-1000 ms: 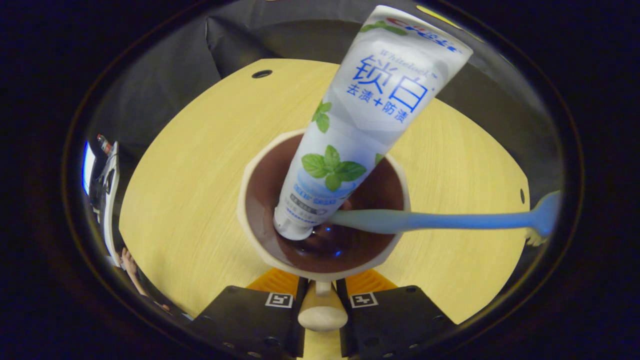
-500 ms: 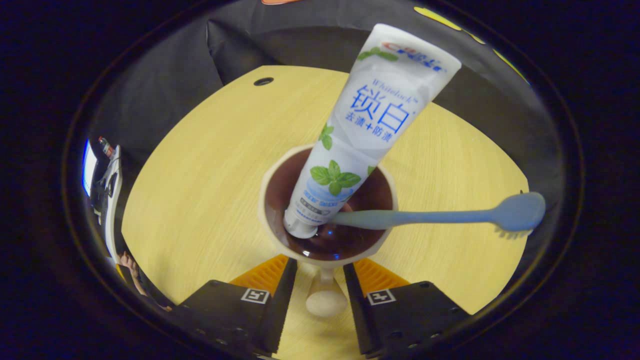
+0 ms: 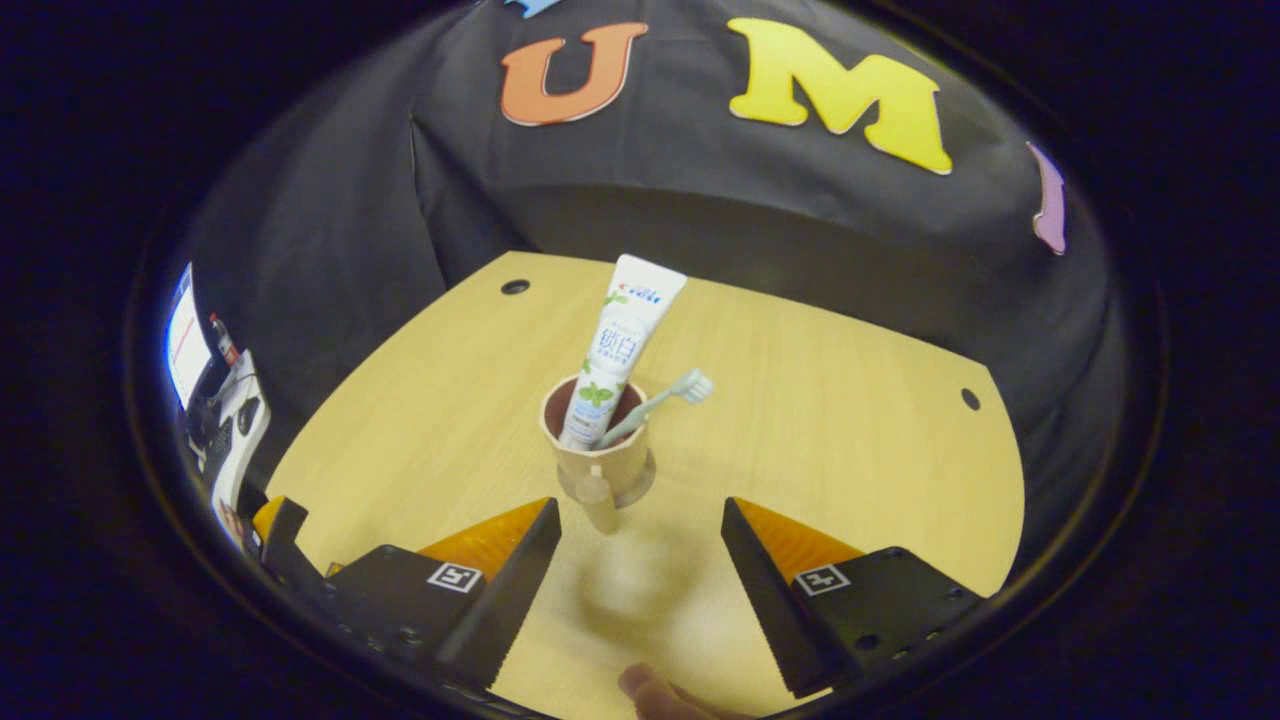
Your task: Put the toothbrush and toothpaste on the desktop into the cup, then pick up the cup and place it on the coaster on the desktop.
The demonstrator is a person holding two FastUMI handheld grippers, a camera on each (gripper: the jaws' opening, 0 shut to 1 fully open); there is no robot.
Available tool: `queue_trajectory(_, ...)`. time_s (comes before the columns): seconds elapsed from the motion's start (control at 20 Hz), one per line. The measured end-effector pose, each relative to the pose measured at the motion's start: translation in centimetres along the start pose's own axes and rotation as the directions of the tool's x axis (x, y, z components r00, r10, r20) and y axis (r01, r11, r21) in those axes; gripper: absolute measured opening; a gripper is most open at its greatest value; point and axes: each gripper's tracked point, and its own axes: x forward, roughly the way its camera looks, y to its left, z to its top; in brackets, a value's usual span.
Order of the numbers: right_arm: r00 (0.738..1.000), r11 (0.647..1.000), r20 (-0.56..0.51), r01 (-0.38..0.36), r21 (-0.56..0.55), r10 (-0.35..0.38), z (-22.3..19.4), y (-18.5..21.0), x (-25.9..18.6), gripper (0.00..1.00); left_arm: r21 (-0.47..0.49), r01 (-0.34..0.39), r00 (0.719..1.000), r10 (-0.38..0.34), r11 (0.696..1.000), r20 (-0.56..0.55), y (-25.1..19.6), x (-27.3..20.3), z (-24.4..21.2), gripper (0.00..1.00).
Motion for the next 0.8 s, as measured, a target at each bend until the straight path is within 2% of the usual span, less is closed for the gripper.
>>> queue_trajectory(0.15, 0.987, 0.998, 0.152, 0.057, 0.021, -0.06, -0.5, -3.3, -5.4, 0.96, -0.018, -0.002, 1.0, 0.002, 1.0, -0.006, -1.2, -0.1, 1.1, 0.98)
queue_trajectory(0.35, 0.944, 0.991, 0.301, 0.129, 0.036, -0.133, -2.8, -7.1, -11.6, 0.96, -0.002, -0.03, 0.999, 0.03, 1.0, 0.02, -2.3, -1.2, 3.1, 0.98)
queue_trajectory(0.5, 0.896, 0.982, 0.401, 0.178, 0.07, -0.191, -4.3, -9.5, -15.2, 0.96, -0.002, -0.032, 0.999, 0.032, 0.999, 0.029, -3.7, -1.4, 4.4, 0.98)
queue_trajectory(0.7, 0.811, 0.965, 0.523, 0.231, 0.125, -0.262, -5.5, -13.3, -19.8, 0.96, 0.02, -0.035, 0.998, 0.034, 0.999, 0.061, -5.9, -1.9, 6.6, 0.98)
queue_trajectory(0.8, 0.787, 0.954, 0.542, 0.268, 0.132, -0.296, -6.5, -15.0, -20.6, 0.97, 0.035, -0.036, 0.996, 0.033, 0.999, 0.079, -7.0, -1.8, 7.8, 0.98)
